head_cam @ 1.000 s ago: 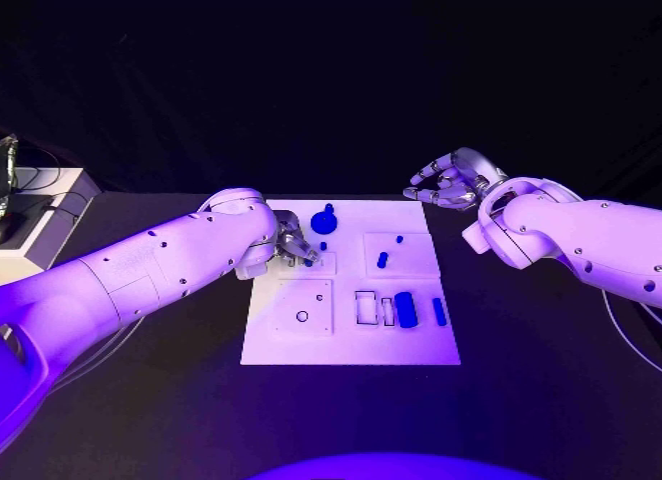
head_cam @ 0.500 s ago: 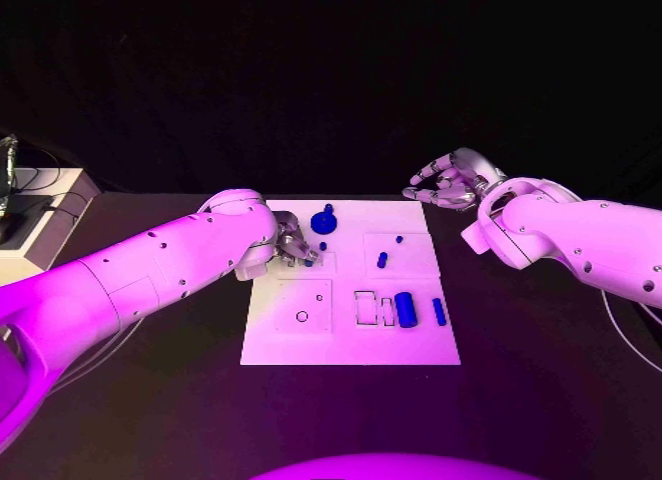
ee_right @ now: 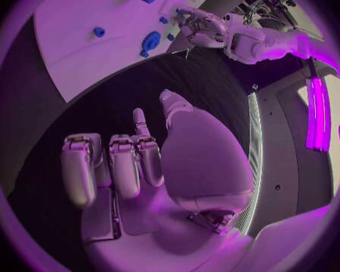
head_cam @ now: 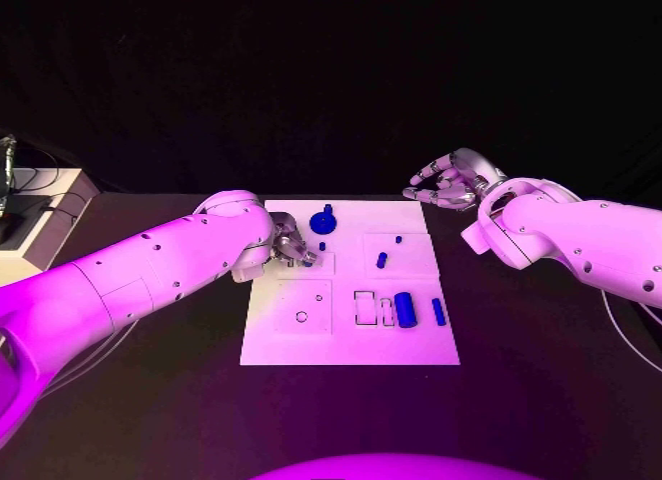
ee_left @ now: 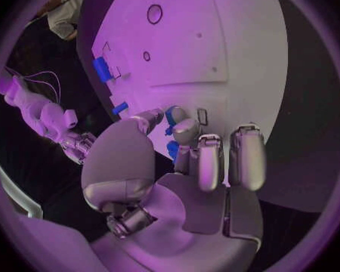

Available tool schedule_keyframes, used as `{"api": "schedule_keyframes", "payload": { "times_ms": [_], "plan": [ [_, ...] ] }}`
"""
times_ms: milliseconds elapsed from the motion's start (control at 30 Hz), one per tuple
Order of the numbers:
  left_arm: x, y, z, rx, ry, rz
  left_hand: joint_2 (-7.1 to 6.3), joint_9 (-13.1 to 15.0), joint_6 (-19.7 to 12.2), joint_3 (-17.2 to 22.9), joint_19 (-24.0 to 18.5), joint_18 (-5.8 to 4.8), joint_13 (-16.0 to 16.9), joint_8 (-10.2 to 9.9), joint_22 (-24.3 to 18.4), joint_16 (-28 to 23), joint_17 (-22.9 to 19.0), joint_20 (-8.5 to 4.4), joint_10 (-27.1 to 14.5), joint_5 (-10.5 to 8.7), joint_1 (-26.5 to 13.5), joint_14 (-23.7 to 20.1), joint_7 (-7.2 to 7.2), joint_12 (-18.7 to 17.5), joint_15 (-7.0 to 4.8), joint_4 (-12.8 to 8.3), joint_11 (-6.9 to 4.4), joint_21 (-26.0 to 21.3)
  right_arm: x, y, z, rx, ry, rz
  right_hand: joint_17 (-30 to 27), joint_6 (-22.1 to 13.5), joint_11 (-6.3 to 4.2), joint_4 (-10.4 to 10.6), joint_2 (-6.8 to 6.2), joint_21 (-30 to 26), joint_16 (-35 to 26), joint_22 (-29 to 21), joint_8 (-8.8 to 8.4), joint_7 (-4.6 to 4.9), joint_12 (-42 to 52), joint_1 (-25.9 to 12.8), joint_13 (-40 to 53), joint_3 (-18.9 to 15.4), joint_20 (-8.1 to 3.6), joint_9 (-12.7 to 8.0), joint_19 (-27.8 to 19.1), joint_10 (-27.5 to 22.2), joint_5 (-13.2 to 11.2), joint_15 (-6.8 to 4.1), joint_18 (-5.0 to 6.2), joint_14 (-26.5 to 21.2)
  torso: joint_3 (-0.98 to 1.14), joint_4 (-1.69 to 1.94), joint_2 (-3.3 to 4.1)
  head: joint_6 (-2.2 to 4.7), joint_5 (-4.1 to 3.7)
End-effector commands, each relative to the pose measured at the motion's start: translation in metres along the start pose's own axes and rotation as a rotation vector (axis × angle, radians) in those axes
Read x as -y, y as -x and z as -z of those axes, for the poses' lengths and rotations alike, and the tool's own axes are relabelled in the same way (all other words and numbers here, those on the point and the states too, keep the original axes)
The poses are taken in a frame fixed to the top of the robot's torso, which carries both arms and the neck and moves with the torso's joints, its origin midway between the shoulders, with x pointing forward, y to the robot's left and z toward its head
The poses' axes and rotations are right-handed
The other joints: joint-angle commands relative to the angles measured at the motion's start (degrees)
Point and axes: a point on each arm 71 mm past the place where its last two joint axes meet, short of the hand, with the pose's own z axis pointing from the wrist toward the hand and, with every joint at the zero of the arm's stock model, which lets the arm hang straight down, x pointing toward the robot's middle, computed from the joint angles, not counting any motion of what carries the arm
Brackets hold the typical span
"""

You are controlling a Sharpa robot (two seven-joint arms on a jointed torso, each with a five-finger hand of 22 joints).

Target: Assemble the parts on the task board

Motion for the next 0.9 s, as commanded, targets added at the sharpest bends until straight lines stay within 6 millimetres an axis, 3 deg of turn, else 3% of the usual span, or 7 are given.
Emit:
{"api": "schedule_keyframes", "payload": {
  "times_ms": [33,133,167,600,633,833,900],
  "plan": [
    [-0.003,-0.005,0.000,-0.013,0.007,0.004,0.56,0.33,0.30,-2.45,0.03,-0.48,-0.23,-0.60,1.87,0.19,15.09,-0.27,-0.48,-4.63,0.04,5.95,0.12,0.43,-0.24,0.16,0.03,-0.25,0.000,0.000,0.000,-0.008,0.013,0.002,11.22,-0.43,-0.23,0.14,-0.12,-0.35,-0.25,12.22,0.24,0.09,-0.38,-0.67,13.64,-0.03,-0.18,0.07,4.26,4.34,0.17,-0.21,0.64,5.04,-0.02,0.03,-0.01,-0.10,-0.06],
    [-0.003,-0.004,0.001,-0.007,0.003,0.011,1.77,0.78,0.46,-5.79,-0.02,-0.46,-0.53,-1.08,1.84,0.19,15.09,-0.24,-0.58,-11.33,0.06,5.95,0.11,0.55,-0.23,0.21,0.03,-0.33,0.000,0.000,0.000,-0.007,0.013,0.002,11.22,-0.43,-0.23,0.14,-0.12,-0.35,-0.25,12.22,0.24,0.09,-0.38,-0.67,13.64,-0.03,-0.18,0.07,4.26,4.34,0.17,-0.21,0.64,5.04,-0.03,0.02,-0.01,-0.14,-0.13],
    [-0.003,-0.004,0.001,-0.005,0.003,0.013,1.86,0.82,0.47,-6.06,0.02,-0.47,-0.54,-1.11,1.90,0.19,15.09,-0.25,-0.59,-11.64,0.02,5.95,0.12,0.56,-0.22,0.24,0.02,-0.30,0.000,0.000,0.000,-0.007,0.013,0.002,11.22,-0.43,-0.23,0.14,-0.12,-0.35,-0.25,12.22,0.24,0.09,-0.38,-0.67,13.64,-0.03,-0.18,0.07,4.26,4.34,0.17,-0.21,0.64,5.04,-0.02,0.02,-0.02,-0.18,-0.14],
    [-0.002,0.016,0.016,0.038,-0.049,0.109,2.98,1.44,0.36,-11.24,-0.22,-0.37,-0.59,-1.41,1.53,0.00,14.69,-0.24,-0.80,-12.26,-1.23,5.83,0.17,0.82,-0.22,0.33,0.05,-0.55,0.001,0.000,0.001,-0.006,0.009,0.002,11.18,-0.45,-0.23,0.16,-0.12,-0.37,-0.27,12.21,0.26,0.09,-0.39,-0.79,13.63,-0.07,-0.19,0.08,4.26,4.33,0.21,-0.21,0.64,5.03,0.02,0.10,-0.07,-0.27,-0.19],
    [-0.002,0.018,0.017,0.041,-0.053,0.116,3.80,1.70,0.26,-13.27,-0.28,-0.35,-0.73,-1.51,1.44,-0.05,14.60,-0.23,-0.95,-12.25,-0.73,5.81,0.18,0.85,-0.22,0.32,0.06,-0.63,0.002,0.000,0.001,-0.006,0.009,0.002,11.18,-0.45,-0.23,0.16,-0.12,-0.37,-0.27,12.21,0.26,0.09,-0.39,-0.79,13.63,-0.07,-0.19,0.08,4.26,4.33,0.21,-0.21,0.64,5.03,0.03,0.08,-0.07,-0.28,-0.18],
    [-0.006,0.030,0.024,0.070,-0.068,0.173,5.02,1.98,-0.48,-16.14,-1.16,-0.05,-2.32,-2.06,0.11,-0.61,13.50,-0.11,-2.03,-12.24,0.48,5.49,0.47,-0.01,-0.03,0.31,0.32,-1.34,0.002,0.000,0.001,-0.006,0.008,0.002,11.18,-0.45,-0.23,0.16,-0.12,-0.37,-0.27,12.21,0.26,0.09,-0.39,-0.79,13.63,-0.07,-0.19,0.08,4.26,4.33,0.21,-0.21,0.64,5.03,0.02,0.03,-0.08,-0.21,-0.18],
    [-0.009,0.035,0.026,0.083,-0.077,0.213,6.09,1.62,-2.39,-17.16,-2.82,0.47,-5.65,-3.59,-2.28,-1.83,11.19,0.27,-4.51,-12.18,3.07,4.78,1.34,-2.21,0.59,0.30,1.08,-2.66,0.003,0.000,0.002,-0.005,0.007,0.003,11.18,-0.45,-0.23,0.16,-0.12,-0.37,-0.27,12.21,0.26,0.09,-0.39,-0.79,13.63,-0.07,-0.19,0.08,4.26,4.33,0.21,-0.21,0.64,5.03,0.02,0.03,-0.05,-0.17,-0.21]
  ]
}}
